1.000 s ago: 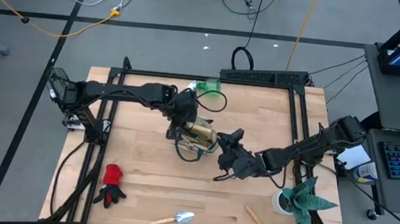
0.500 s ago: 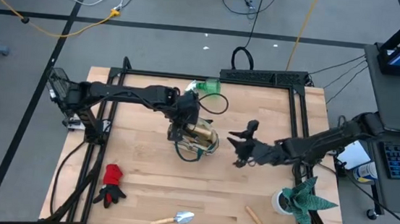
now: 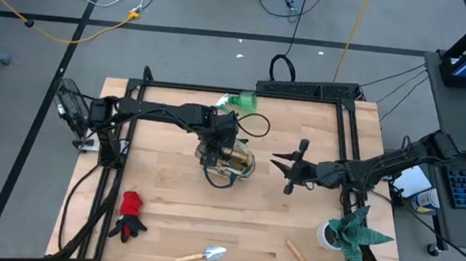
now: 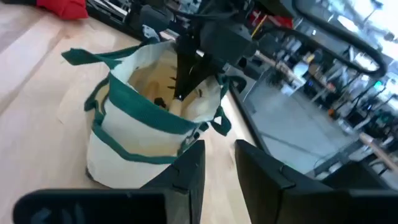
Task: Pick & Place Garden tools in Gardening bag
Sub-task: Put the brown hand rake into the brown gardening bag, then put the left brown trowel into the brown gardening bag
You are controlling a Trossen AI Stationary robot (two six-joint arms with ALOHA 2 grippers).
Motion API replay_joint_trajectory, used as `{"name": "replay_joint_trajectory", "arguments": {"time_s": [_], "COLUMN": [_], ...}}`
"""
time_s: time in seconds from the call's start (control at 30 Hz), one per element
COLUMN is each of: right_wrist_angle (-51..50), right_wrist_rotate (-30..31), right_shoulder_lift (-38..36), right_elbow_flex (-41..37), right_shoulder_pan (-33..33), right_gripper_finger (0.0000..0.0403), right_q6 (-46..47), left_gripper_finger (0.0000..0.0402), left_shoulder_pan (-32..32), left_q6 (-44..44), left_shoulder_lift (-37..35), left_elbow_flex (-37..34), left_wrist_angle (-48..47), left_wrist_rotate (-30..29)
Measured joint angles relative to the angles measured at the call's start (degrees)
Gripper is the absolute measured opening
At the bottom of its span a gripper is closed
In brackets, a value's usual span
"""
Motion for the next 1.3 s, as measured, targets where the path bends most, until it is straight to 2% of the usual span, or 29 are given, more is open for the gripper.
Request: {"name": "replay_joint_trajectory", "arguments": {"time_s": [0.17, 0.33, 0.53, 0.83, 1.3], "right_wrist_angle": [3.9, 4.1, 4.9, 6.8, 7.6], "right_wrist_rotate": [0.0, 0.1, 0.1, 0.1, 0.2], "right_shoulder_lift": [0.0, 0.0, 0.0, 0.0, 0.0], "right_elbow_flex": [-2.4, -2.6, -2.6, -2.6, -2.6], "right_shoulder_pan": [0.0, 0.0, 0.0, 0.0, 0.0], "right_gripper_finger": [0.0081, 0.008, 0.008, 0.0085, 0.0154], "right_q6": [-3.5, -3.6, -3.6, -3.0, -1.1], "left_gripper_finger": [0.0011, 0.0047, 0.0083, 0.0087, 0.0088], "left_shoulder_pan": [0.3, 0.3, 0.3, -0.2, -1.2], "left_q6": [1.0, 0.8, -1.7, -2.0, -1.6], "left_shoulder_lift": [0.7, 1.0, 1.1, 1.1, 1.1], "left_elbow_flex": [0.0, 0.0, 0.0, 0.0, 0.0], "left_wrist_angle": [0.0, 0.6, 0.5, 0.4, 0.4], "left_wrist_rotate": [0.0, -0.6, -6.5, -7.5, -7.5]}}
